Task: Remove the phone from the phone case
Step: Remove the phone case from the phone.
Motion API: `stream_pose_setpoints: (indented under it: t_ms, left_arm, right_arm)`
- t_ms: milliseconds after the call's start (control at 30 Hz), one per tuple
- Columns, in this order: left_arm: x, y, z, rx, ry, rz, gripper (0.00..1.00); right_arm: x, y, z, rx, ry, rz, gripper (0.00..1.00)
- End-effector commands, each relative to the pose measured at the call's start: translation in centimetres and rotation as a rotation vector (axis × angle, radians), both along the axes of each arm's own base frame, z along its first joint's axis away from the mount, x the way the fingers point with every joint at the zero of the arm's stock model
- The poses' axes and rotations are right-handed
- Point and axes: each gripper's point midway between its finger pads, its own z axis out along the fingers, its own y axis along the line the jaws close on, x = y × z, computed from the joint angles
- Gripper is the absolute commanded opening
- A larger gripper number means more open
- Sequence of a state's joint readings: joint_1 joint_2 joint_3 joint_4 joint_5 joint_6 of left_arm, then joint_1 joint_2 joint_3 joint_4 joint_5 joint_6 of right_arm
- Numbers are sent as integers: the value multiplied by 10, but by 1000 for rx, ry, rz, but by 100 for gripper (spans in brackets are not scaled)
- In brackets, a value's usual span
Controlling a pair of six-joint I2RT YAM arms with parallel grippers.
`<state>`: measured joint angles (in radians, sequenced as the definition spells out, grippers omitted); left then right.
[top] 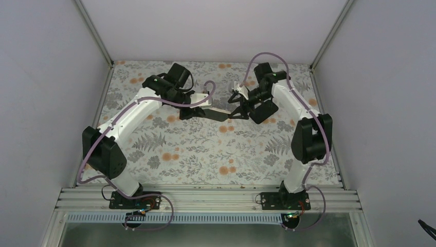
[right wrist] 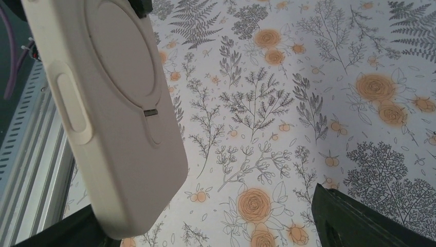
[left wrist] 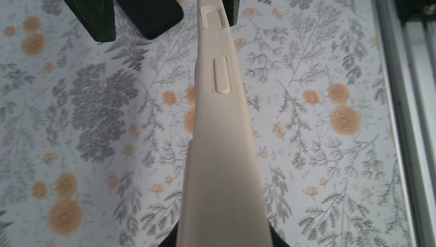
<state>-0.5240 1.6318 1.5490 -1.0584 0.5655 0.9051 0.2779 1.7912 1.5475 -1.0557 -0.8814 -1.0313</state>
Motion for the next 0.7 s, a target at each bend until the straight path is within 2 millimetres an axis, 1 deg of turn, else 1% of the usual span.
stream_pose_setpoints:
  t_ms: [0, 167, 267, 333, 400, 433, 500, 533, 567, 633, 667]
  left_arm:
    - [-52, 4, 17, 22, 44, -131, 2]
    - [-63, 13, 19, 77, 60, -136, 2]
    - [-68, 16, 23, 88, 54, -136, 2]
    - [-69, 17, 25, 90, 48, -135, 2]
    - [-71, 16, 28, 88, 49, -137, 2]
    - [-71, 15, 31, 83, 44, -138, 2]
    - [-72, 14, 34, 76, 38, -141, 2]
    - [-71, 14, 34, 74, 33, -139, 2]
    - [-70, 14, 34, 76, 25, -136, 2]
    - [-66, 15, 33, 82, 1, -126, 2]
    - [-63, 14, 33, 80, -15, -119, 2]
  right_arm:
    - [37, -15, 5, -28, -70, -18, 91]
    - [63, -24, 5, -92, -104, -41, 91]
    - [78, -29, 11, -116, -132, -55, 91]
    - [88, -32, 11, -139, -142, -78, 91]
    - [104, -36, 11, -164, -174, -128, 91]
    - [115, -37, 14, -167, -208, -161, 91]
    - [123, -38, 18, -170, -236, -193, 91]
    - [123, -38, 21, -162, -240, -200, 91]
    - [119, -36, 25, -154, -237, -188, 91]
    - [103, -35, 31, -136, -218, -160, 91]
    - [92, -35, 34, -128, -213, -147, 91]
